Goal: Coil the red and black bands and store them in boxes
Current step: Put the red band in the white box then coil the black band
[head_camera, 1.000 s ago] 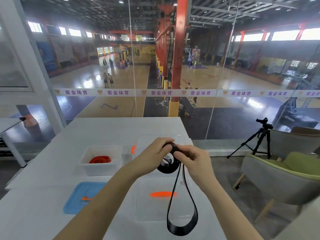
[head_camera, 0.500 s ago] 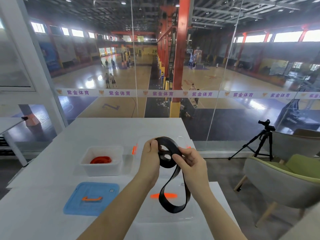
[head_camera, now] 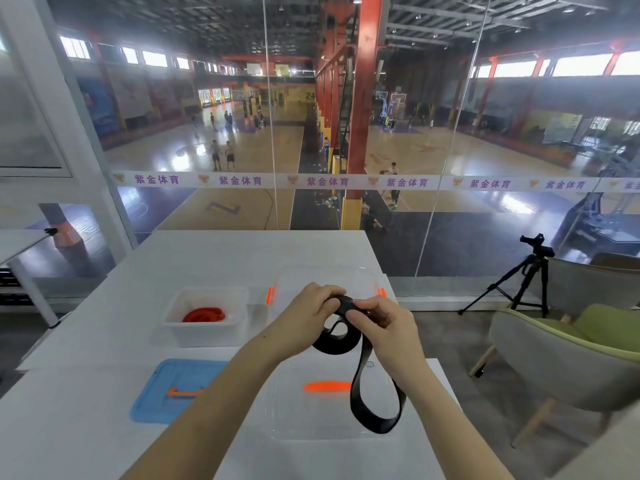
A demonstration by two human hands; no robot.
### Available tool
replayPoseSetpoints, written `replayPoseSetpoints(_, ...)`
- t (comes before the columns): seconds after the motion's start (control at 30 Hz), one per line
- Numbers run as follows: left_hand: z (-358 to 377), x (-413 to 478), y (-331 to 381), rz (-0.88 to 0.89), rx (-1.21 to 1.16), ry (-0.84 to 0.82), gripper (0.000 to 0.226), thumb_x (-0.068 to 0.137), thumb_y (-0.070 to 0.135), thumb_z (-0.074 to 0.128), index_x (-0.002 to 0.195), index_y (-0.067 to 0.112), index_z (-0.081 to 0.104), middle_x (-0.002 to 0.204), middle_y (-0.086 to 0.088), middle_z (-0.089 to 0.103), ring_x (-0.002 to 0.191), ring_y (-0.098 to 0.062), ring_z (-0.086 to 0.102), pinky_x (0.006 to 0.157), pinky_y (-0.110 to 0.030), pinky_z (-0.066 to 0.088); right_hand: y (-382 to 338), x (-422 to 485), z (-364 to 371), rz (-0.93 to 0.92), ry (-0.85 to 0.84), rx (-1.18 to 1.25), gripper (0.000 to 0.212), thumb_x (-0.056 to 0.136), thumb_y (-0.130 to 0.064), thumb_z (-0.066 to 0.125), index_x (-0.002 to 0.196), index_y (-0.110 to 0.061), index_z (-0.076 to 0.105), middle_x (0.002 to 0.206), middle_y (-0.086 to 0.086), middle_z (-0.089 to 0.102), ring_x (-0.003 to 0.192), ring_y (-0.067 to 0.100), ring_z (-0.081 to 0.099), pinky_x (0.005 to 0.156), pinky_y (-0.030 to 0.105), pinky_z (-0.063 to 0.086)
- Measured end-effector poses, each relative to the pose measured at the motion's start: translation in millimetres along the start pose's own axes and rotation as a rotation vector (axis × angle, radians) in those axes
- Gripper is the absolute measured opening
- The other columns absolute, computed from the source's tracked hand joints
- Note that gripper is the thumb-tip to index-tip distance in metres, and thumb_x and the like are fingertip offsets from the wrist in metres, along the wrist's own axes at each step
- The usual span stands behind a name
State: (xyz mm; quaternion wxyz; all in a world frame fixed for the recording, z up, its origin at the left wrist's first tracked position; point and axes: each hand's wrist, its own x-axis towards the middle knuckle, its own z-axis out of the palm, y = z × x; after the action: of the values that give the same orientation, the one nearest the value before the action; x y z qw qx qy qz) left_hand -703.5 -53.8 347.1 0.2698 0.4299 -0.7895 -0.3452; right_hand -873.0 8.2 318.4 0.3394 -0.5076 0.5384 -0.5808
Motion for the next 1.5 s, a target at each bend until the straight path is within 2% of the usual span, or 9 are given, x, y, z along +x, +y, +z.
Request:
replayPoseSetpoints(0.2, 8, -1, -4, -0.118, -0.272, 0.152, 0.028, 0.110, 0.023, 0.034, 0.127, 0.021, 0.056, 0.115, 0.001, 0.058, 0.087, -0.010, 0.057, 0.062, -0.010, 0.047, 1, 6, 1, 0.018, 0.005, 0.059, 0.010, 0.092, -0.004, 0.077, 0.098, -0.007, 0.070, 0.097, 0.004, 0.081, 0.090, 0.022, 0.078, 0.083, 0.033, 0.061)
replayPoseSetpoints(0.37, 18, -1, -6, -0.187, -0.533, 0.319, 0.028, 0.110, 0.025, 0.033, 0.123, 0.022, 0.058, 0.107, 0.001, 0.061, 0.088, -0.015, 0.057, 0.081, -0.026, 0.050, 1, 6, 2, -0.004, -0.010, 0.058, 0.012, 0.094, -0.003, 0.075, 0.101, -0.012, 0.074, 0.099, -0.002, 0.081, 0.095, 0.018, 0.077, 0.087, 0.030, 0.061)
replayPoseSetpoints(0.53, 28, 6, -14, -0.275, -0.791, 0.442, 0.034, 0.106, 0.037, 0.038, 0.124, 0.020, 0.060, 0.123, -0.008, 0.067, 0.119, -0.026, 0.062, 0.108, -0.045, 0.048, 6, 4, 7, -0.007, 0.054, 0.089, 0.013, 0.091, -0.004, 0.078, 0.098, -0.012, 0.070, 0.096, -0.001, 0.081, 0.094, 0.017, 0.077, 0.087, 0.029, 0.059)
replayPoseSetpoints(0.73, 27, 11, -18, -0.357, -1.107, 0.397, 0.037, 0.113, 0.021, 0.032, 0.129, -0.003, 0.054, 0.132, -0.022, 0.065, 0.121, -0.031, 0.064, 0.108, -0.044, 0.049, 9, 2, 14, 0.009, 0.106, 0.158, 0.010, 0.093, -0.005, 0.077, 0.100, -0.009, 0.070, 0.097, 0.013, 0.078, 0.094, 0.029, 0.077, 0.091, 0.047, 0.064)
replayPoseSetpoints(0.87, 17, 1, -25, -0.328, -0.924, 0.277, 0.032, 0.112, 0.025, 0.034, 0.128, 0.007, 0.056, 0.130, -0.013, 0.066, 0.118, -0.023, 0.065, 0.100, -0.045, 0.055, 8, 8, 10, -0.002, 0.101, 0.110, 0.007, 0.093, -0.004, 0.076, 0.093, -0.010, 0.073, 0.089, 0.012, 0.078, 0.091, 0.033, 0.075, 0.091, 0.049, 0.063)
replayPoseSetpoints(1.0, -2, -1, -20, -0.164, -0.429, 0.186, 0.033, 0.110, 0.034, 0.038, 0.139, 0.028, 0.053, 0.133, 0.009, 0.057, 0.124, -0.009, 0.055, 0.111, -0.030, 0.042, 7, 16, 9, -0.027, 0.022, -0.010, 0.016, 0.092, -0.005, 0.077, 0.092, -0.020, 0.078, 0.087, -0.002, 0.078, 0.088, 0.025, 0.075, 0.088, 0.046, 0.059)
replayPoseSetpoints(1.17, -9, 8, -16, -0.046, -0.067, 0.033, 0.033, 0.110, 0.027, 0.036, 0.134, 0.022, 0.058, 0.124, -0.001, 0.058, 0.108, -0.011, 0.057, 0.084, -0.009, 0.044, 5, 18, 16, -0.026, -0.033, -0.057, 0.012, 0.092, -0.008, 0.077, 0.095, -0.020, 0.079, 0.091, -0.003, 0.080, 0.088, 0.018, 0.077, 0.085, 0.036, 0.061)
replayPoseSetpoints(1.33, -6, 4, -19, -0.139, -0.405, 0.179, 0.030, 0.110, 0.026, 0.034, 0.113, 0.020, 0.063, 0.106, -0.002, 0.067, 0.090, -0.012, 0.061, 0.085, -0.027, 0.052, 5, 18, 21, -0.025, 0.041, 0.005, 0.006, 0.091, -0.010, 0.080, 0.094, -0.015, 0.077, 0.093, 0.003, 0.079, 0.090, 0.023, 0.077, 0.088, 0.044, 0.062)
replayPoseSetpoints(1.5, -3, 6, -24, -0.262, -0.747, 0.387, 0.042, 0.112, 0.028, 0.029, 0.122, 0.010, 0.065, 0.117, -0.015, 0.070, 0.101, -0.021, 0.062, 0.101, -0.044, 0.051, 3, 11, 27, -0.037, 0.050, 0.057, 0.011, 0.095, -0.011, 0.076, 0.100, -0.020, 0.079, 0.095, 0.002, 0.078, 0.094, 0.032, 0.073, 0.089, 0.050, 0.058)
